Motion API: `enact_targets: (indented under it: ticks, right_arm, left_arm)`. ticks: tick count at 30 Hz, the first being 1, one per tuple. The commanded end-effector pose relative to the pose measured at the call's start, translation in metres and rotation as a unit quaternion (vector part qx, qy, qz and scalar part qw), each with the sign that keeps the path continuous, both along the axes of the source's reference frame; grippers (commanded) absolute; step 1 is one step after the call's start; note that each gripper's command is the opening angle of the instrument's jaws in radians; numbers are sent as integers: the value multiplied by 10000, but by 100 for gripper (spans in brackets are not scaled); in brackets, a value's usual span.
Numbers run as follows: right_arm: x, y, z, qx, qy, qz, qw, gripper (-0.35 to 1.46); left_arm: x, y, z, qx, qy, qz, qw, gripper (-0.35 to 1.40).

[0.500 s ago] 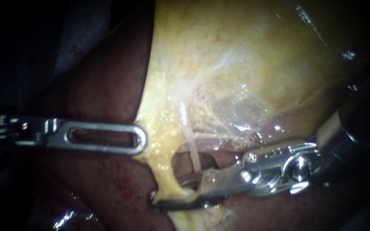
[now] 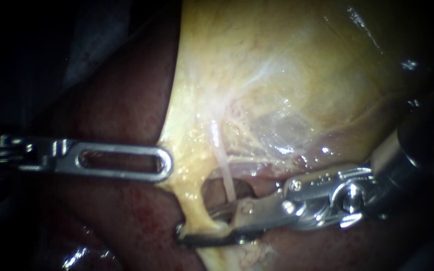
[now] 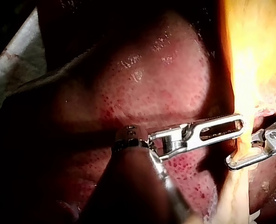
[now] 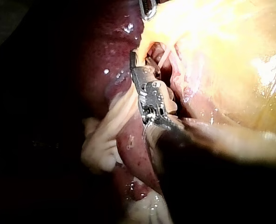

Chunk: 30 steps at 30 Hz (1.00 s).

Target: Going back first clip left tube

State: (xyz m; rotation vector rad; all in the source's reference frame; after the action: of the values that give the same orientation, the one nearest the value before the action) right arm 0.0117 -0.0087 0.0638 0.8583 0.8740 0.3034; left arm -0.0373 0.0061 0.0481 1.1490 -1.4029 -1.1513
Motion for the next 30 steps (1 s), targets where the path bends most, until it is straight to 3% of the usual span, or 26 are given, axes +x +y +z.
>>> enact_targets:
  ticks: [1, 3, 5, 15, 30]
  right_arm:
    - [0, 0, 0, -4, 3, 3, 10000, -14]
    - [0, 1, -1, -41, -10, 66, 10000, -1]
    - [-1, 1, -1, -140, -47, 238, 9996, 9]
    - [-2, 4, -4, -198, -88, 389, 9990, 31]
    - [-19, 28, -25, -421, -46, 550, 9976, 39]
  left_arm:
    - [0, 0, 0, 0, 0, -1, 10000, -35]
    - [0, 0, 0, 0, 0, -1, 10000, -35]
    - [0, 0, 0, 0, 0, 0, 10000, -35]
    - [0, 0, 0, 0, 0, 0, 10000, -35]
    - [0, 0, 0, -1, -8, 12, 10000, -35]
